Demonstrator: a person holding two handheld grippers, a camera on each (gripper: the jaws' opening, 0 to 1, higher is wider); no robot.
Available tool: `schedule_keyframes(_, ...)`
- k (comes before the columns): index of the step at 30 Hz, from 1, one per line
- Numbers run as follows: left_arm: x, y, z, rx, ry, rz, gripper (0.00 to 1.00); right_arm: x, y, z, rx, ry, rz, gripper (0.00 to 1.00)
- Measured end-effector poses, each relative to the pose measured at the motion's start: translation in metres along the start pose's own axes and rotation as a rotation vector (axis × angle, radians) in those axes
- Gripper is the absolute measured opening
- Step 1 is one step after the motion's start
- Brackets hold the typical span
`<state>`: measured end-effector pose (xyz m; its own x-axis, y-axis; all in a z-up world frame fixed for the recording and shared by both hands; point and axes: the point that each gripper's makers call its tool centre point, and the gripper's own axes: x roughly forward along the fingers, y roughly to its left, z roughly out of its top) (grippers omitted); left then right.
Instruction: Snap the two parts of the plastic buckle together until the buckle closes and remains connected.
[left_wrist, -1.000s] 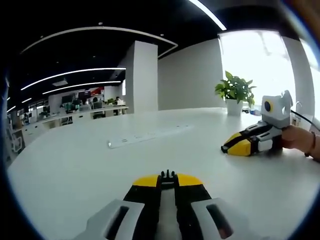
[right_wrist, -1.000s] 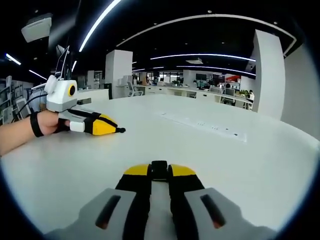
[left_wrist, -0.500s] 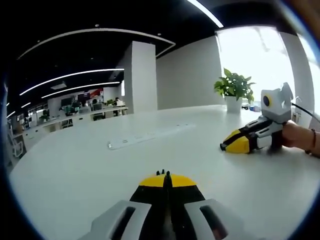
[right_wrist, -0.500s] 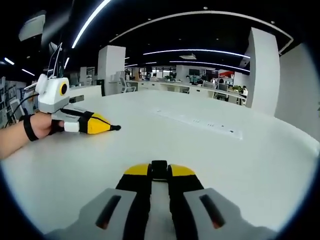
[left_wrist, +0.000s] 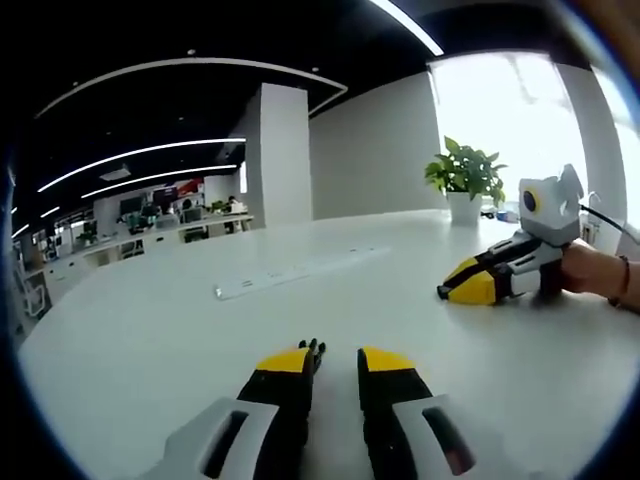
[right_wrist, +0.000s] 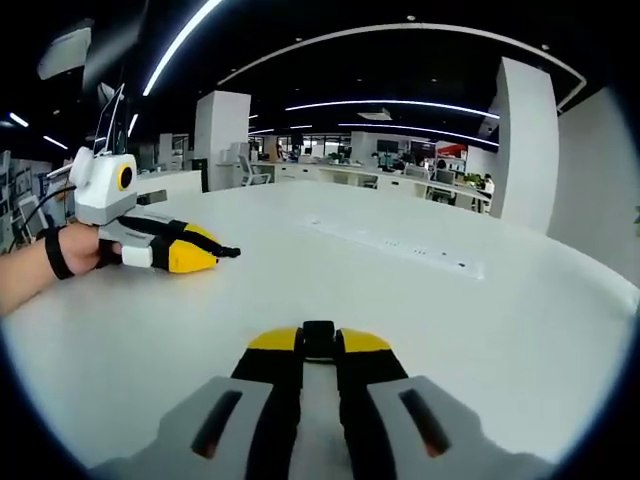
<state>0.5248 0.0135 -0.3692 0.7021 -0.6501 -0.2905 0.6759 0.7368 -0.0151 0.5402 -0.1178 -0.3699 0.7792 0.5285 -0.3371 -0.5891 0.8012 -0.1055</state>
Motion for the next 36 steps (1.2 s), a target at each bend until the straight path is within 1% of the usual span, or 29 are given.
schedule_keyframes(4,0.004,0.002,-0.001,-0.001,0.003,0.002,0.19,0.0,0.0,0.0,-0.005,-0.002,0.0,0.12)
schedule_keyframes(7,0.007,0.0,-0.001,-0.018,0.002,-0.023,0.18,0.0,0.0,0.0,-0.006,-0.002,0.001,0.12)
schedule_keyframes(16,0.013,0.004,-0.002,0.0,0.011,-0.028,0.19,-0.001,0.003,-0.001,-0.007,-0.004,0.002,0.12)
schedule_keyframes(18,0.014,0.005,-0.002,0.012,0.014,-0.024,0.2,-0.002,0.004,-0.001,-0.008,-0.004,0.002,0.12)
schedule_keyframes(21,0.016,0.008,-0.002,0.025,0.019,-0.015,0.26,-0.002,0.004,-0.001,-0.01,-0.005,0.002,0.12)
schedule_keyframes(24,0.017,0.012,-0.001,0.031,0.02,-0.004,0.29,-0.002,0.006,-0.001,-0.013,-0.006,0.003,0.12)
schedule_keyframes(29,0.021,0.024,0.006,0.028,-0.007,0.008,0.29,-0.002,0.006,-0.001,-0.014,-0.007,0.002,0.12)
schedule_keyframes(32,0.021,0.029,0.006,0.04,-0.001,0.042,0.29,-0.003,0.007,-0.001,-0.017,-0.007,0.001,0.12)
schedule_keyframes(36,0.021,0.036,0.006,0.025,0.0,0.047,0.32,-0.003,0.007,-0.001,-0.017,-0.008,0.001,0.12)
